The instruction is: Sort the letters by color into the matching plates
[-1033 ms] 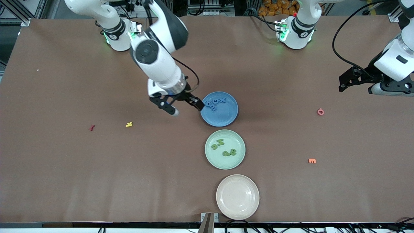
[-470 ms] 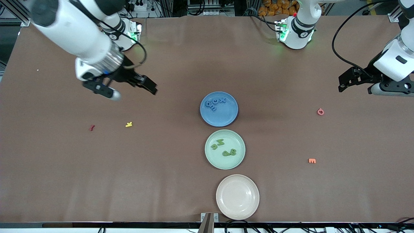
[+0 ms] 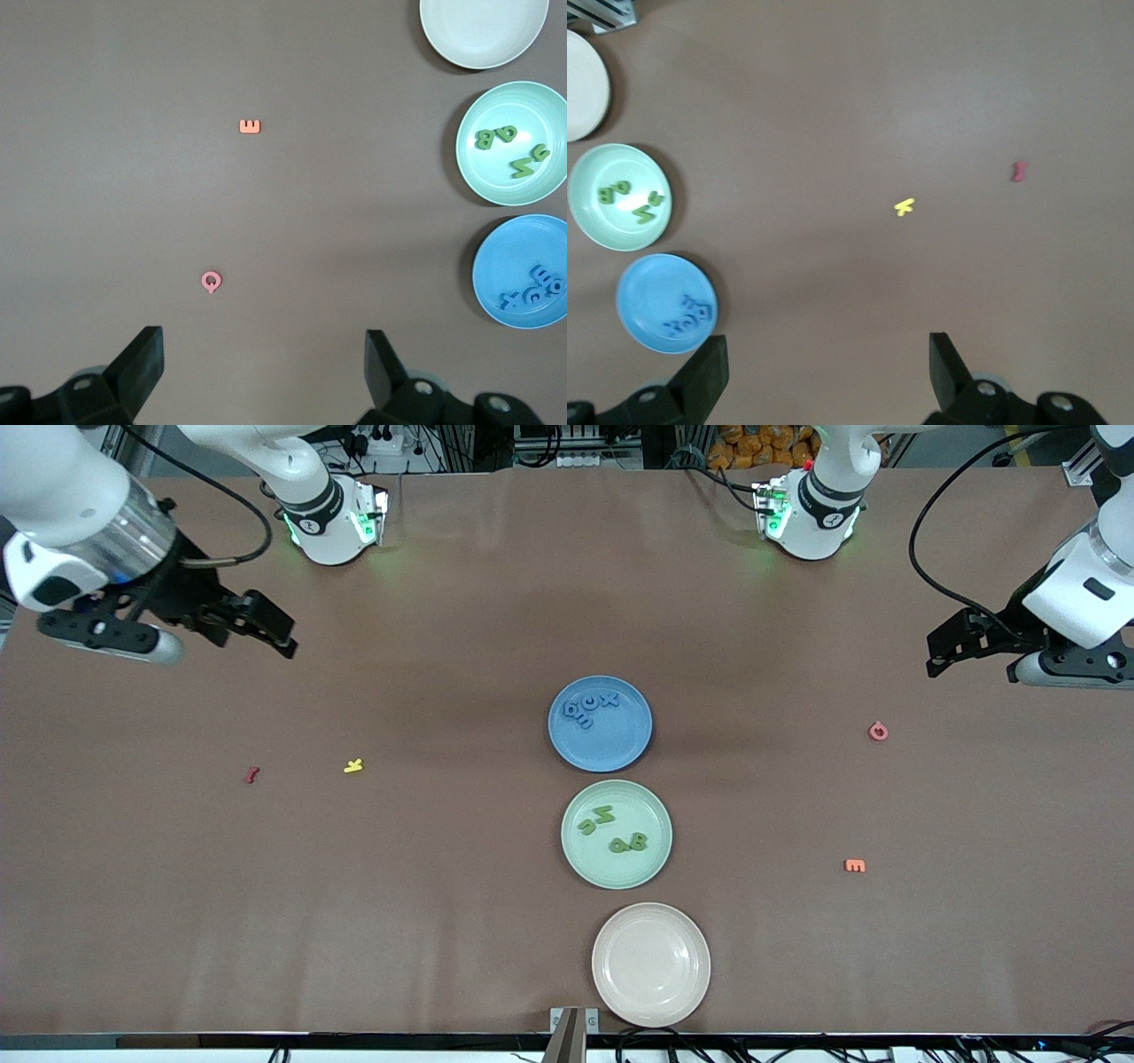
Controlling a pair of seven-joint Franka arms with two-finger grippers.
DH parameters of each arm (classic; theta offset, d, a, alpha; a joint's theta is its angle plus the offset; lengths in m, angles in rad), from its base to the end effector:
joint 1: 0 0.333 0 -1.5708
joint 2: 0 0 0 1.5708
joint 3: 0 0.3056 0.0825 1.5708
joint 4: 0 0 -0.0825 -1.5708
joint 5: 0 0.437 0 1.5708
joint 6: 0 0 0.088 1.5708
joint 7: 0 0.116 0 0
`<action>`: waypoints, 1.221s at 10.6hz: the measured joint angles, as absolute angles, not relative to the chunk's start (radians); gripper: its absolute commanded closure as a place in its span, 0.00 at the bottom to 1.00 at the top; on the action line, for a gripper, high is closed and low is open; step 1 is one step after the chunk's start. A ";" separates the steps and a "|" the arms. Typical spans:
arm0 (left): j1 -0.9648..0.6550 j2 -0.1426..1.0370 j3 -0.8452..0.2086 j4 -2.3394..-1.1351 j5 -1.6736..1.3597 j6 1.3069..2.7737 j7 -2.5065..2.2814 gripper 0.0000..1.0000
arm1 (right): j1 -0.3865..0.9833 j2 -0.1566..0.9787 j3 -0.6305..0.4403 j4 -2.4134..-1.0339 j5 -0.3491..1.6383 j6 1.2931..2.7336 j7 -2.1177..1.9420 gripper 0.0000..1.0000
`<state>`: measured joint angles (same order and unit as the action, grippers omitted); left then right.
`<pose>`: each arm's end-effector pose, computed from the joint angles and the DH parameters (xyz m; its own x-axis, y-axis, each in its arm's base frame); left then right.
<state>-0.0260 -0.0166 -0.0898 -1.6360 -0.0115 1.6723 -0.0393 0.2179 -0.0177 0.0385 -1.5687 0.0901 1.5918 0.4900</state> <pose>0.6077 -0.0723 0.5899 0.9958 -0.0752 0.0524 -0.0759 -0.9970 0.0121 0.5826 0.1636 0.6193 0.9729 -0.2312 -0.0061 -0.2307 -0.9681 -0.0979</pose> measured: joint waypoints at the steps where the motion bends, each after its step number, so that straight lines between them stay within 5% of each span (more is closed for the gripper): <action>1: -0.026 -0.016 -0.090 -1.636 -0.011 1.672 -0.039 0.00 | 0.198 -0.019 0.033 -1.551 0.070 1.570 0.432 0.00; 13: -0.027 -0.015 -0.090 -1.636 -0.012 1.672 -0.040 0.00 | 0.125 -0.013 -0.107 -1.539 0.045 1.560 -0.079 0.00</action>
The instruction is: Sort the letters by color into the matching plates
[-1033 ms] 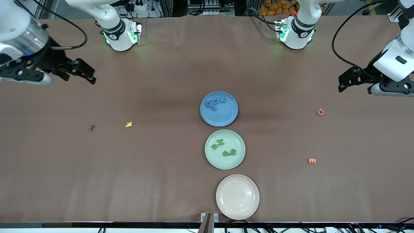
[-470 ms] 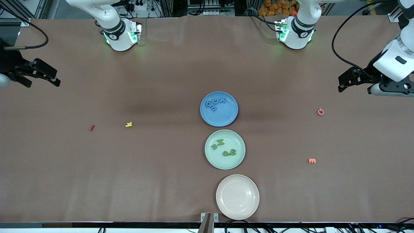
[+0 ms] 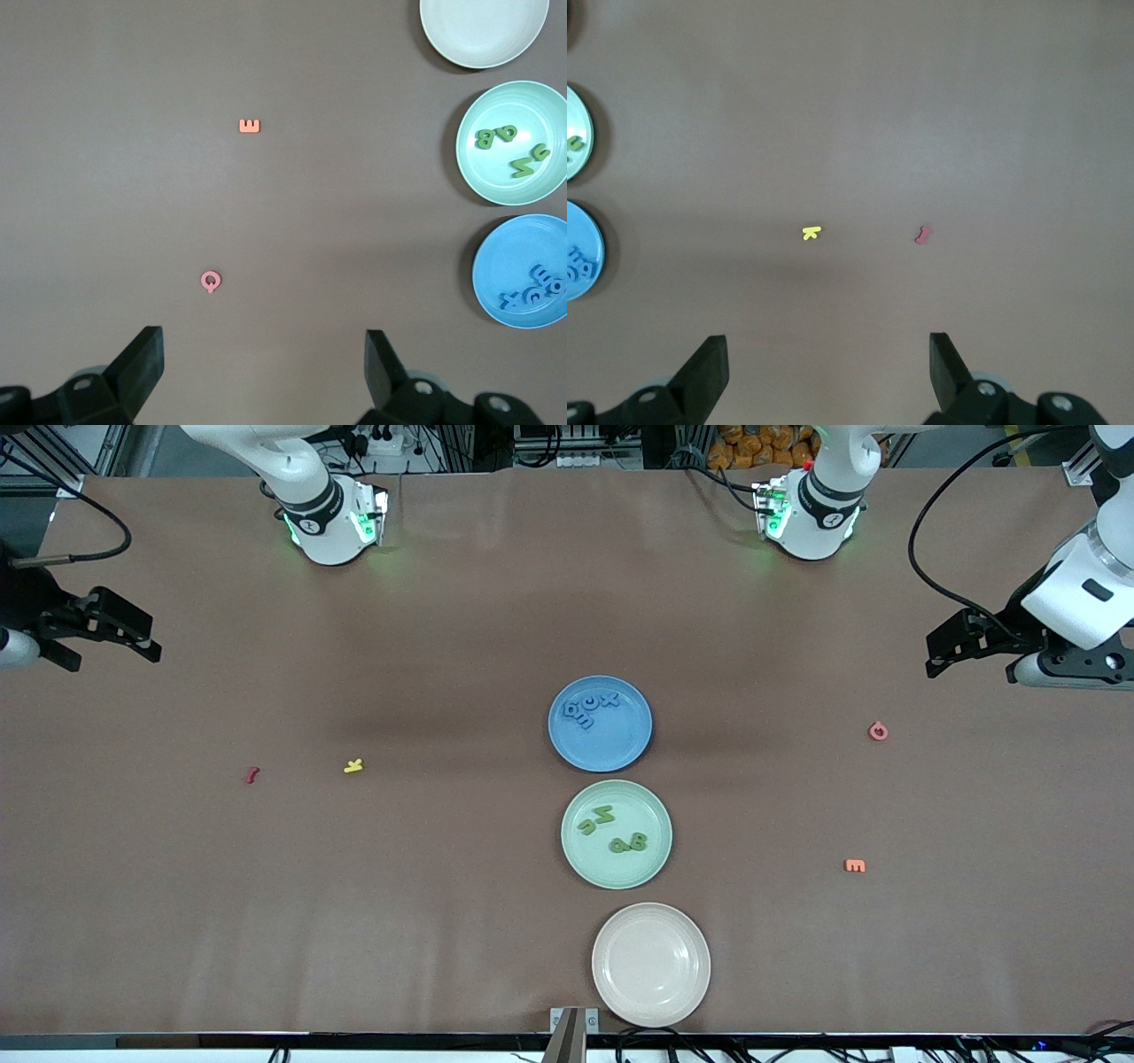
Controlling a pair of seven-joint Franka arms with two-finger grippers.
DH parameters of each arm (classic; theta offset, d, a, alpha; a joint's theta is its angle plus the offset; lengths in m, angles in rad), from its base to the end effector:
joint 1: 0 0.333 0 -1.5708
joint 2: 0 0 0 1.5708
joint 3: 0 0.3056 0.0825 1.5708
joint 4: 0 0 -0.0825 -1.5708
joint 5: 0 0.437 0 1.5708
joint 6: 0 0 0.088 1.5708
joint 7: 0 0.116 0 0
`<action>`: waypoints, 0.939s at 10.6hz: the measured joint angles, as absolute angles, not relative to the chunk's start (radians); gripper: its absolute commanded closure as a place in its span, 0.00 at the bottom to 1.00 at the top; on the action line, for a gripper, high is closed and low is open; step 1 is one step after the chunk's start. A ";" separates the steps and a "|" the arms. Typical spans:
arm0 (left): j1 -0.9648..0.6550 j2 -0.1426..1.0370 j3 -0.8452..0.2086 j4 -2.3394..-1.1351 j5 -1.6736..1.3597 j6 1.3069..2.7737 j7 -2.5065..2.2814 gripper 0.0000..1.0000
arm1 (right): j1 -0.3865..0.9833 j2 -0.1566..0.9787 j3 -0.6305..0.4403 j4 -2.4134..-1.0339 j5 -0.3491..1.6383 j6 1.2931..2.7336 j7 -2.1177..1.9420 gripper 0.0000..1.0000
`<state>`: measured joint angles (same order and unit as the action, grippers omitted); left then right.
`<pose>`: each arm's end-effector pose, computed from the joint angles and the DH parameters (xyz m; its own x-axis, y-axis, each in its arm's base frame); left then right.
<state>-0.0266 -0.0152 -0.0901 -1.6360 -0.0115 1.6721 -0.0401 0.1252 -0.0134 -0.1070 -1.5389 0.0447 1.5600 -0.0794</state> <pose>0.6079 -0.0728 0.5890 0.9959 -0.0753 0.0508 -0.0760 -0.9970 0.0122 0.6030 0.0158 0.6291 0.9945 0.0978 0.0380 0.0994 -0.9941 -0.0432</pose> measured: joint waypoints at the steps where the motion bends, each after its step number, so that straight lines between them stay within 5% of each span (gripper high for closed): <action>1: -0.027 -0.015 -0.090 -1.636 -0.012 1.672 -0.040 0.00 | 0.125 -0.013 -0.107 -1.544 0.044 1.560 -0.099 0.00; 10: -0.027 -0.013 -0.092 -1.636 -0.012 1.672 -0.040 0.00 | 0.152 -0.017 -0.096 -1.567 0.043 1.543 -0.106 0.00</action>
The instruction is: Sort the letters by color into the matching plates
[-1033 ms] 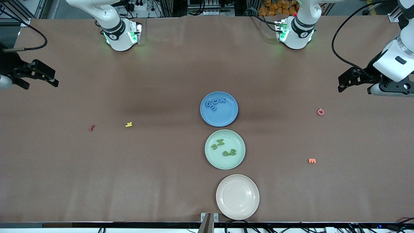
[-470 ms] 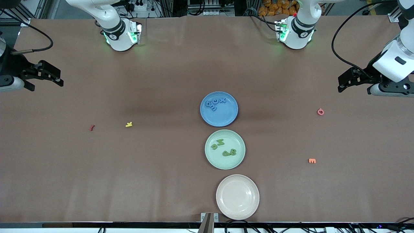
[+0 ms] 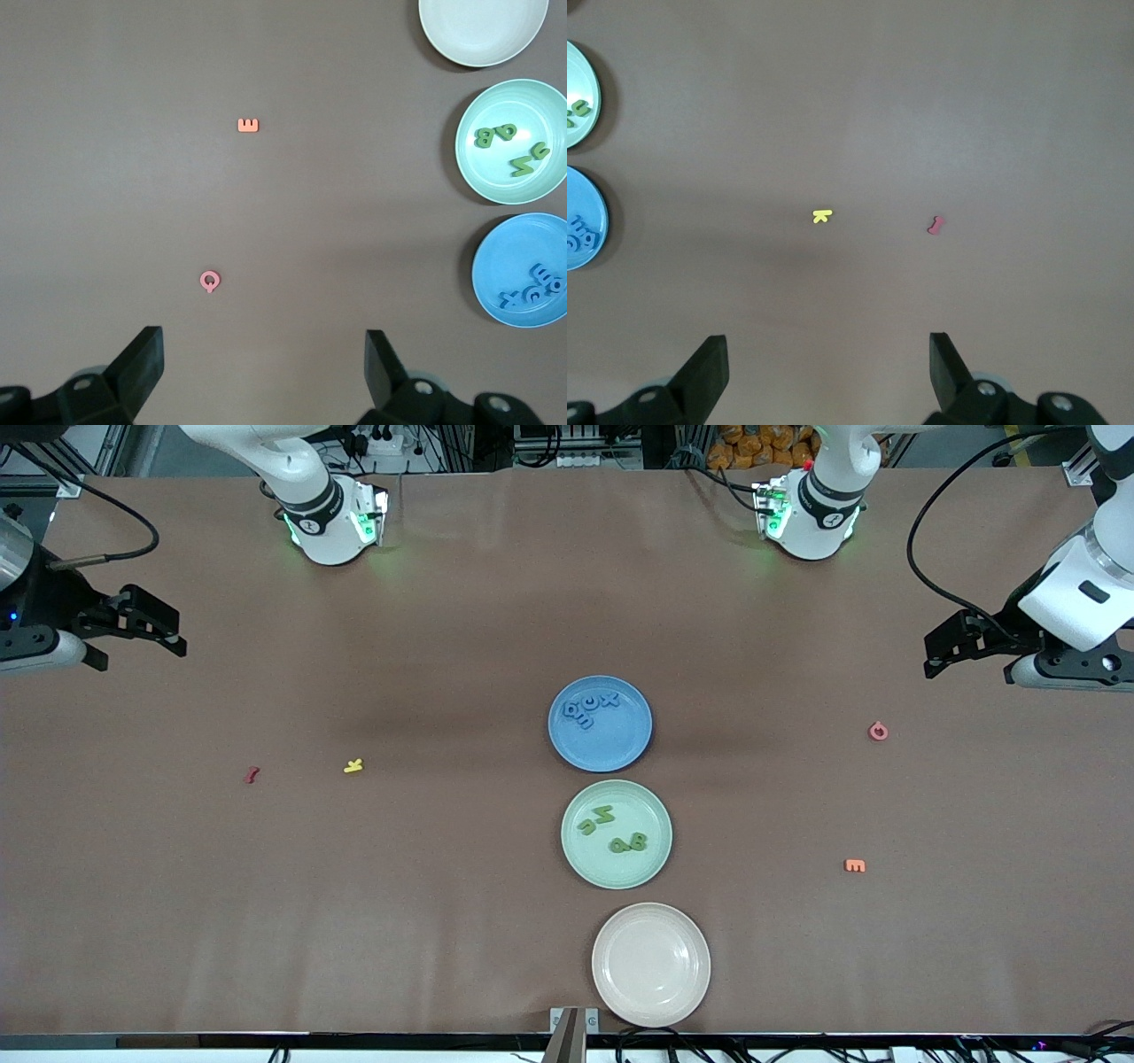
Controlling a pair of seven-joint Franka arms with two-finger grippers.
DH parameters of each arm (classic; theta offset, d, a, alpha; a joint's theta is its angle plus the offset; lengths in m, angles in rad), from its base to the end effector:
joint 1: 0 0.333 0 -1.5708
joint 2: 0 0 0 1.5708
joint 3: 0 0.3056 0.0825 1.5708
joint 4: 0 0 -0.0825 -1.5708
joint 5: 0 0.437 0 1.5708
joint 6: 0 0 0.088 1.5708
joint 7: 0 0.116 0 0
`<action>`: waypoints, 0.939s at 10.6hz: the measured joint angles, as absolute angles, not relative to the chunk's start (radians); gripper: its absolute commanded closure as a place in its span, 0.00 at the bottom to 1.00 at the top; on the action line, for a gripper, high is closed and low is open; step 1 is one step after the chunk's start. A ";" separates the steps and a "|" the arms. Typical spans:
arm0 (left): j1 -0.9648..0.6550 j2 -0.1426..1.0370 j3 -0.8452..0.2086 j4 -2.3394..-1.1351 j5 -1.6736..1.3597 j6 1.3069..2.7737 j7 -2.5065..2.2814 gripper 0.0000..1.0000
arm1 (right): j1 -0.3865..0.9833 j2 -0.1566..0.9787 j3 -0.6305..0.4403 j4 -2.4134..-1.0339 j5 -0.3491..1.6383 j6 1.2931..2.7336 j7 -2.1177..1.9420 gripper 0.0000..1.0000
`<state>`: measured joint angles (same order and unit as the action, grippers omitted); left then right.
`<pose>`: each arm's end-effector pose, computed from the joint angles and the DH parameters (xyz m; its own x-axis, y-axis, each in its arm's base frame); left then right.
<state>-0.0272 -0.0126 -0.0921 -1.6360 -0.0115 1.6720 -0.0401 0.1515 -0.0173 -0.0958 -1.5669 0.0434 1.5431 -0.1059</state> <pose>0.6084 -0.0745 0.5874 0.9958 -0.0779 0.0481 -0.0785 -0.9968 0.0123 0.5984 0.0381 0.6152 0.9868 0.1620 -0.0018 0.1618 -0.9858 -0.0455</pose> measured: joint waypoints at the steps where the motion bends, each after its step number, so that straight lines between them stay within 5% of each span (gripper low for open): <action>1: -0.027 -0.013 -0.092 -1.636 -0.012 1.672 -0.040 0.00 | 0.154 -0.017 -0.095 -1.567 0.043 1.540 -0.106 0.00; 10: -0.027 -0.008 -0.093 -1.636 -0.012 1.672 -0.040 0.00 | 0.155 -0.031 -0.095 -1.566 0.043 1.522 -0.104 0.00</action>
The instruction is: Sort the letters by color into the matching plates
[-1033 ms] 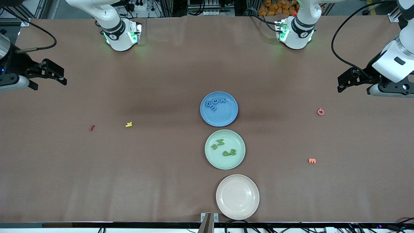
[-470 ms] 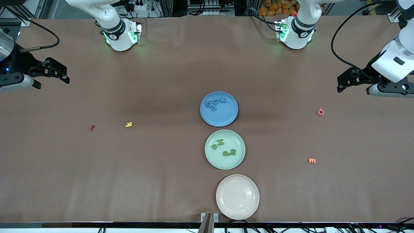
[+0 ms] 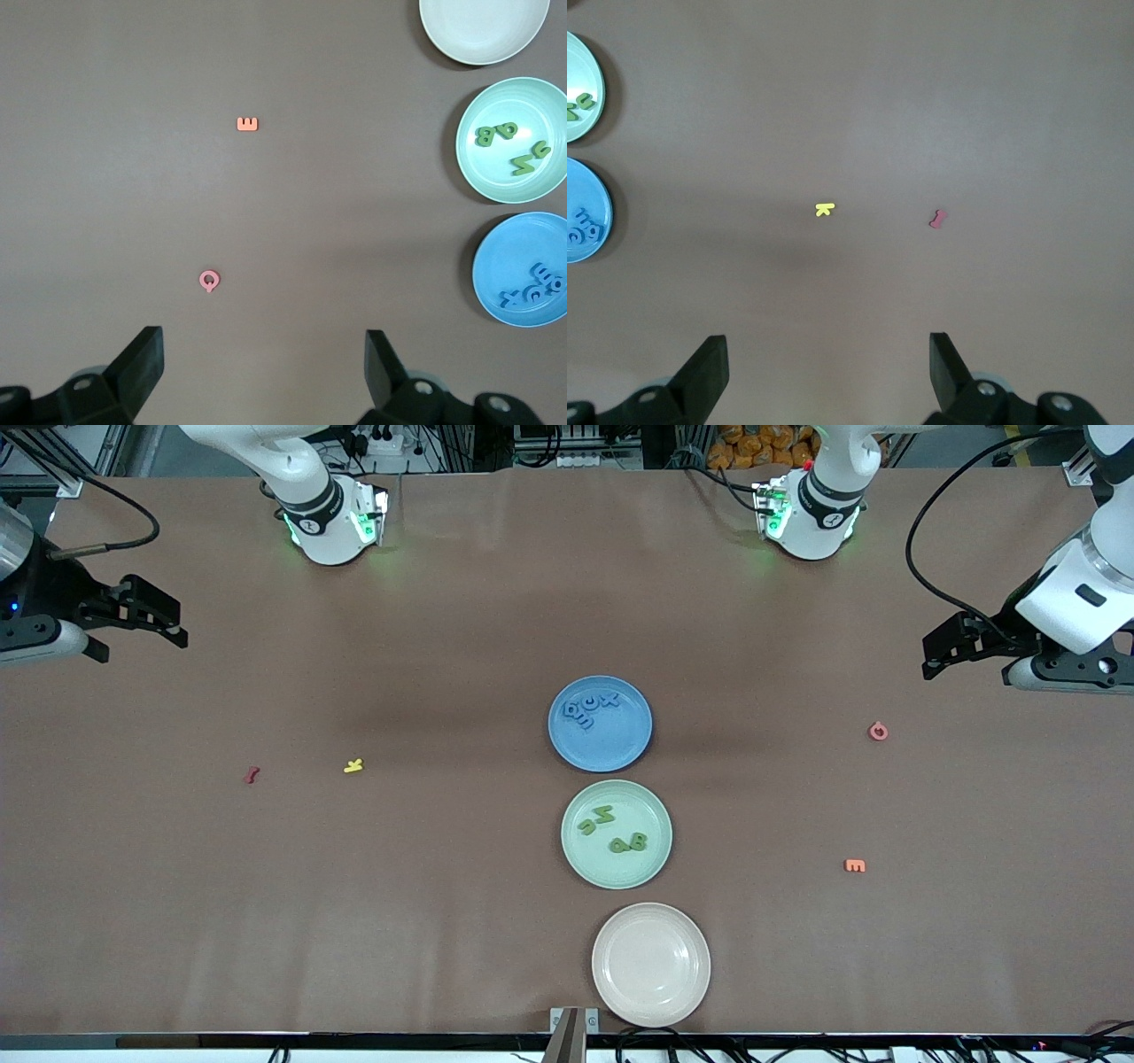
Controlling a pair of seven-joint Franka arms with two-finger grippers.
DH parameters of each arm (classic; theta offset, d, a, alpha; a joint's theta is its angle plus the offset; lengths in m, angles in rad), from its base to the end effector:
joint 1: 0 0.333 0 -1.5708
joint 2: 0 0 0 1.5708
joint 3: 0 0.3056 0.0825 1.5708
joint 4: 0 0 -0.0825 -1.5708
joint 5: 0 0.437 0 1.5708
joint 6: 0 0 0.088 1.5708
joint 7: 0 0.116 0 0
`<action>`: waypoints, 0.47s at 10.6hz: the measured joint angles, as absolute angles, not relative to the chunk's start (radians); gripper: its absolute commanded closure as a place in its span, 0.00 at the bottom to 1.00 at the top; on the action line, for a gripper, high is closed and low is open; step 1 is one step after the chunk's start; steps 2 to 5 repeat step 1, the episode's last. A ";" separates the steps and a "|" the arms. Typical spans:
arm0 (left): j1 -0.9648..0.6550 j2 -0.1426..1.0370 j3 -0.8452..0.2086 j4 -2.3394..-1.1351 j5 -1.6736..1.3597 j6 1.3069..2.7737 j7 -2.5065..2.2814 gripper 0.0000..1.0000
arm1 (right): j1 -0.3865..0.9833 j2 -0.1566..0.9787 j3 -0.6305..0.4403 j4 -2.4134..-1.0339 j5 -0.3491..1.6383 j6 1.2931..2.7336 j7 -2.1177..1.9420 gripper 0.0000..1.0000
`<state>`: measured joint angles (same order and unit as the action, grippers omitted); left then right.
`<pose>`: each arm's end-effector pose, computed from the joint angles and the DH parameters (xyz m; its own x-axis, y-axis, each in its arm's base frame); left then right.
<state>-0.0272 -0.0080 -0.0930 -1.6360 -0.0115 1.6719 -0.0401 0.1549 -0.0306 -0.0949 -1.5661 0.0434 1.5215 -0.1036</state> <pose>0.6095 -0.0750 0.5846 0.9959 -0.0788 0.0434 -0.0794 -0.9968 0.0125 0.5920 0.0400 0.6217 0.9863 0.1650 -0.0092 0.1643 -0.9853 -0.0475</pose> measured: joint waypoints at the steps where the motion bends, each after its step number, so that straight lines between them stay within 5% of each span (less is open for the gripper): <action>1: -0.027 -0.008 -0.093 -1.636 -0.012 1.672 -0.040 0.00 | 0.155 -0.032 -0.095 -1.566 0.043 1.520 -0.104 0.00; 5: -0.027 -0.008 -0.093 -1.636 -0.012 1.672 -0.040 0.00 | 0.155 -0.032 -0.095 -1.566 0.043 1.520 -0.104 0.00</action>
